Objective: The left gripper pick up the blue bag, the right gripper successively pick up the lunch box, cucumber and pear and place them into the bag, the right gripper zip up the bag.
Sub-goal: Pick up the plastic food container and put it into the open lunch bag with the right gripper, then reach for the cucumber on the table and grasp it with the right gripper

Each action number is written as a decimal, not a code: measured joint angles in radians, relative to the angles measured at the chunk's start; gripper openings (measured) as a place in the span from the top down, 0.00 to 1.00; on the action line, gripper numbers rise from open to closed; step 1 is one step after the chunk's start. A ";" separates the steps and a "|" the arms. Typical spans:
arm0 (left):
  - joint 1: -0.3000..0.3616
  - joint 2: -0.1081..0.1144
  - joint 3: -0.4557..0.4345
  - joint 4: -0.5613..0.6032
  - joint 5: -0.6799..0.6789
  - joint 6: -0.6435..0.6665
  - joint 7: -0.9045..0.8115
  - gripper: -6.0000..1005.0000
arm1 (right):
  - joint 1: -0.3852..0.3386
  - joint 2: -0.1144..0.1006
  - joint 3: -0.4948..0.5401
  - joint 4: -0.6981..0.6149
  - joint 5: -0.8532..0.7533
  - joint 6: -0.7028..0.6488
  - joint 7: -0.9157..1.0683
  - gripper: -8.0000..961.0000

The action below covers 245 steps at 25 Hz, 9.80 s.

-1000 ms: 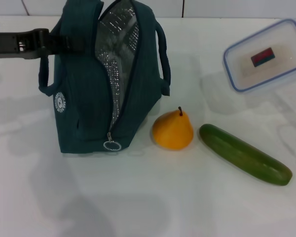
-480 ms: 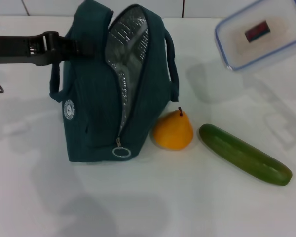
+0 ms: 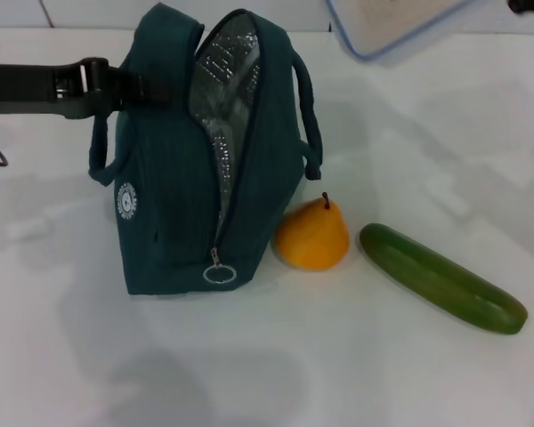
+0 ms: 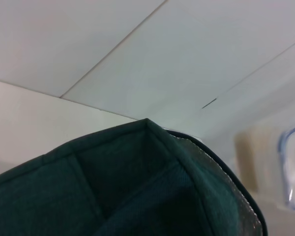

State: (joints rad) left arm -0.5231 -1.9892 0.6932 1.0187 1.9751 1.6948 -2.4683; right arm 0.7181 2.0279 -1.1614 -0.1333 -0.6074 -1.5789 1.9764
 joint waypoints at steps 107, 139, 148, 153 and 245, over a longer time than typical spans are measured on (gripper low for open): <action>-0.006 -0.012 -0.006 -0.078 -0.060 -0.015 0.080 0.93 | 0.128 0.000 -0.744 -0.190 0.379 0.400 -0.152 0.65; 0.038 -0.021 -0.072 -0.169 -0.061 -0.029 0.179 0.93 | -0.012 -0.291 -0.617 -0.188 -0.176 0.239 -0.464 0.11; 0.038 -0.022 -0.072 -0.171 -0.061 -0.029 0.181 0.93 | 0.017 -0.351 -0.208 -0.468 -0.865 0.217 -0.205 0.09; 0.038 -0.022 -0.072 -0.171 -0.060 -0.029 0.181 0.93 | 0.045 -0.301 -0.031 -0.691 -1.266 0.120 -0.027 0.09; 0.014 -0.036 -0.072 -0.197 -0.072 -0.042 0.233 0.93 | 0.383 0.000 -0.422 -0.552 -1.833 0.129 0.374 0.16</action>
State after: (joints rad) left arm -0.5092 -2.0249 0.6212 0.8222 1.9036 1.6529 -2.2356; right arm 1.1011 2.0278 -1.5837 -0.6853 -2.4405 -1.4502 2.3500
